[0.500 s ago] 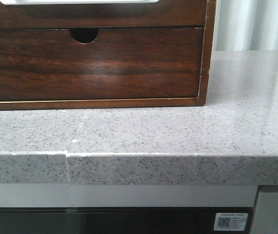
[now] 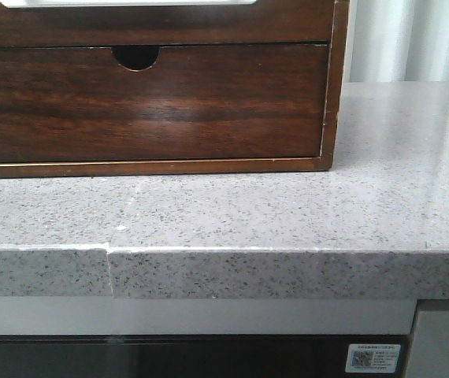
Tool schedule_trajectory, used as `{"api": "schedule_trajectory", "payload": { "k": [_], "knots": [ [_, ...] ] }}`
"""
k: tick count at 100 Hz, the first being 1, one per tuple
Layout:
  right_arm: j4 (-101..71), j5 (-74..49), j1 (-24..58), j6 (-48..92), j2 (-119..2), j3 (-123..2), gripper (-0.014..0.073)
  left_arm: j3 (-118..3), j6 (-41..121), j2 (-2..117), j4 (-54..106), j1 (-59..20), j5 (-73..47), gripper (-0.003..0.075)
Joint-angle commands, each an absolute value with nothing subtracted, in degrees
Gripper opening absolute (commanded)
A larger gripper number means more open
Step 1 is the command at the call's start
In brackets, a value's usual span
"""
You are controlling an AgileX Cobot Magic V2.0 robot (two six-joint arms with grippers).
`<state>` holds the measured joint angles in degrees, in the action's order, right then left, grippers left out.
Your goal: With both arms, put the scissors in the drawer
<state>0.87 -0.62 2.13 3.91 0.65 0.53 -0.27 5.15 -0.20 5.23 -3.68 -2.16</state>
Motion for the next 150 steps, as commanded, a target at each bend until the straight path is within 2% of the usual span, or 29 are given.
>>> {"api": "schedule_trajectory", "payload": {
  "k": [1,40,67,89,106,150],
  "knots": [
    [1.42,4.32,1.70,3.93,1.74,1.56,-0.0069,1.73,4.53,-2.03,5.44,-3.61,2.29,-0.0020],
    [-4.17,3.16,1.70,3.93,1.74,-1.27,-0.0069,-0.58,4.53,-2.03,8.32,-3.61,5.45,-0.0020],
    [-4.60,-8.97,1.70,3.93,-5.03,-16.24,-0.0069,-14.57,4.53,1.99,8.72,-3.61,-7.16,-0.0020],
    [-0.71,-22.55,1.70,3.93,-17.84,-30.07,-0.0069,-27.32,4.88,13.46,8.36,-3.61,-18.84,-0.0020],
    [-0.46,-30.76,1.70,3.93,-25.27,-38.20,-0.0069,-32.76,5.00,20.57,8.36,-3.61,-21.89,-0.0020],
    [-0.35,-31.79,1.70,3.93,-29.61,-39.56,-0.0069,-33.21,5.00,24.14,8.36,-3.61,-21.87,-0.0020]
  ]
}}
